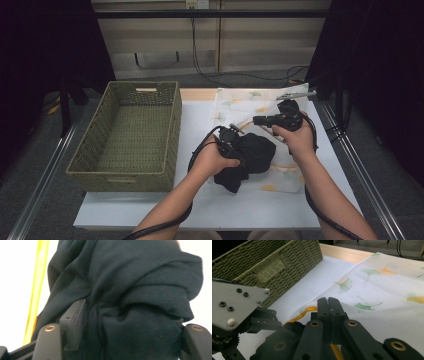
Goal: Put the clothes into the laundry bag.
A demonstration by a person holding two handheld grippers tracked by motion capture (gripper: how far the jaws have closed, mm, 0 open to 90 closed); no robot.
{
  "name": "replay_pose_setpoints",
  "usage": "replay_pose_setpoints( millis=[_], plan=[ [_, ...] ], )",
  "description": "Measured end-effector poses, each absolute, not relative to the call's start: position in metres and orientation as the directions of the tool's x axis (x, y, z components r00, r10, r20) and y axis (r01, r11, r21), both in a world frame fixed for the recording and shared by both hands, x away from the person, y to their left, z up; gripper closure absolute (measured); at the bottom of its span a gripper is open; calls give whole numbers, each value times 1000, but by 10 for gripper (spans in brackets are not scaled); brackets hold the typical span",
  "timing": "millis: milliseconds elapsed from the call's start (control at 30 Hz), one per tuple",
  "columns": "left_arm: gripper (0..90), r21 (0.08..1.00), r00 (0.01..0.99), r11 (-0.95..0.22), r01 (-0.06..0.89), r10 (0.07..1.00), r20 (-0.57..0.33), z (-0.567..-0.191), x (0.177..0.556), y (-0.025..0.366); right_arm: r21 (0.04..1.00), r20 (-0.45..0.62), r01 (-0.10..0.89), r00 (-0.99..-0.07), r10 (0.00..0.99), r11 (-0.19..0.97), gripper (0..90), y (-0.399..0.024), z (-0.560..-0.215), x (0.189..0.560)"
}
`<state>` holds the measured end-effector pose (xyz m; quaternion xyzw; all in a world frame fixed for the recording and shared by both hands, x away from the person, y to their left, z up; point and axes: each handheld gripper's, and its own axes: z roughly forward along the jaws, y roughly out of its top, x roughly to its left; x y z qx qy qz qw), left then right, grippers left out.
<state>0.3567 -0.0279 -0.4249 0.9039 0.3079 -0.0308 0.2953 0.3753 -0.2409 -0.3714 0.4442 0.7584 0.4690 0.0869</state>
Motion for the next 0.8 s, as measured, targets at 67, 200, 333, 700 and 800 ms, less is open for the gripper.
replay_pose_setpoints(
  millis=[67, 200, 333, 700, 800],
  plan=[
    [255, 516, 813, -642, 568, 536, -227, -425, 355, -28, 790, 284, 591, -592, 754, 167, 897, -241, -372, 375],
    [177, 507, 817, -654, 561, 535, -213, -421, 350, -24, 789, 283, 592, -590, 756, 166, 896, -243, -372, 375],
    [132, 481, 817, -672, 563, 542, -199, -424, 346, -19, 788, 284, 594, -588, 758, 166, 897, -244, -373, 375],
    [510, 425, 766, -645, 635, 597, -237, -435, 341, -21, 790, 288, 592, -590, 755, 161, 896, -242, -372, 375],
    [656, 398, 739, -628, 669, 621, -262, -434, 341, -21, 788, 289, 595, -586, 757, 160, 897, -243, -372, 374]
  ],
)
